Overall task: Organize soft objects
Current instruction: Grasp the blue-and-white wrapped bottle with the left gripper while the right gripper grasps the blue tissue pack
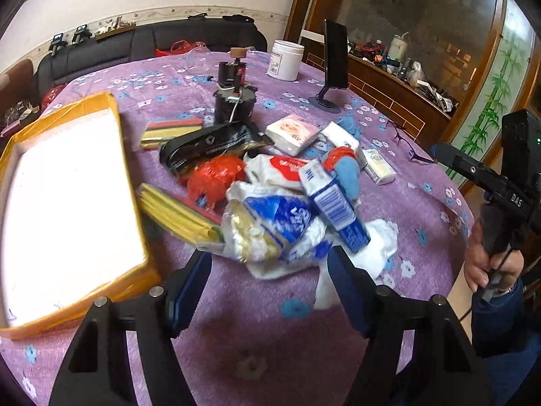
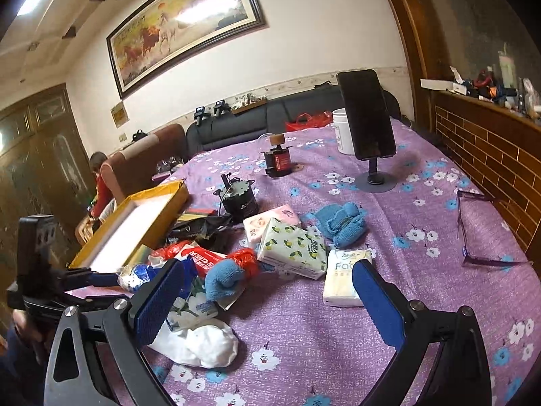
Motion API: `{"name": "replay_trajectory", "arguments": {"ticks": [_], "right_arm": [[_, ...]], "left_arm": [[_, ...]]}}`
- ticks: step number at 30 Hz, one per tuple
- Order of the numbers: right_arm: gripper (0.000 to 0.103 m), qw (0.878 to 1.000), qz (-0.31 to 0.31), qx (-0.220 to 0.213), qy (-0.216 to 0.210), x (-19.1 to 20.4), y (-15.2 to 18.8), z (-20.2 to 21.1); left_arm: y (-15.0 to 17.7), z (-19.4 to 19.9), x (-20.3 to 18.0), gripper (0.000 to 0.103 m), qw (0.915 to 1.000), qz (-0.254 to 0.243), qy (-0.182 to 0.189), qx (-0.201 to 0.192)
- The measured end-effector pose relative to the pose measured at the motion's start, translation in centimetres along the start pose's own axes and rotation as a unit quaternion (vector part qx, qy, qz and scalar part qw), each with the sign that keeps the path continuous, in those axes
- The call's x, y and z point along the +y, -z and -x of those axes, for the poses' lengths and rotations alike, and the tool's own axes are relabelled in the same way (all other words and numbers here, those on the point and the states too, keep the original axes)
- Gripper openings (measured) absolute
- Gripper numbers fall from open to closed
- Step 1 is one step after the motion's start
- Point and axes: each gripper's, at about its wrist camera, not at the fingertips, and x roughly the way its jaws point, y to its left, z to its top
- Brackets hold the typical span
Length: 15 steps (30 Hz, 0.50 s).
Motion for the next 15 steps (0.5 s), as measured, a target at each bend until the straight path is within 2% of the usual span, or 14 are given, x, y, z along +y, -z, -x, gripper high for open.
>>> {"name": "replay_trajectory", "arguments": {"ticks": [3, 6, 7, 8, 9, 10, 13, 15], "right_arm": [[0.101, 1.000, -0.006, -0.001, -0.005, 0.0, 0.0, 0.1], [0.101, 1.000, -0.005, -0.004, -0.009, 0.2, -0.1, 0.3], [0.101, 1.000, -0.005, -0.007, -0.008, 0.3, -0.1, 0.5], [0.101, 1.000, -0.004, -0.009, -0.009, 0.3, -0.1, 0.7], [0.101, 1.000, -0.003, -0.010, -0.008, 0.3, -0.1, 0.8], [0.101, 1.000, -0.002, -0.010, -0.005, 0.2, -0.1, 0.9], [0.101, 1.000, -0.008, -0.008, -0.006, -0.1, 0.0, 0.9], [0.101, 1.000, -0.011, -0.007, -0.007, -0.2, 0.0, 0.8]], "left_arm": [[-1.0, -1.2, -0.5, 0.071, 1.0000, 0.000, 0.002, 0.001], [-2.0, -3.2, -1.9, 0.070, 0.9997, -0.008, 0.022, -0.001], [-2.2, -3.5, -2.3, 0.062, 0.9995, -0.012, 0.030, -0.006], [-2.2, -3.6, -2.9, 0.045, 0.9987, -0.018, 0.046, -0.010], [-2.3, -3.6, -3.5, 0.039, 0.9963, -0.022, 0.081, -0.013], [-2.3, -3.4, -3.9, 0.037, 0.9946, -0.023, 0.100, -0.018], [-2.6, -3.8, -4.1, 0.038, 0.9969, -0.016, 0.076, -0.015], [-2.9, -4.0, -3.4, 0.042, 0.9969, 0.005, 0.078, -0.009]]}}
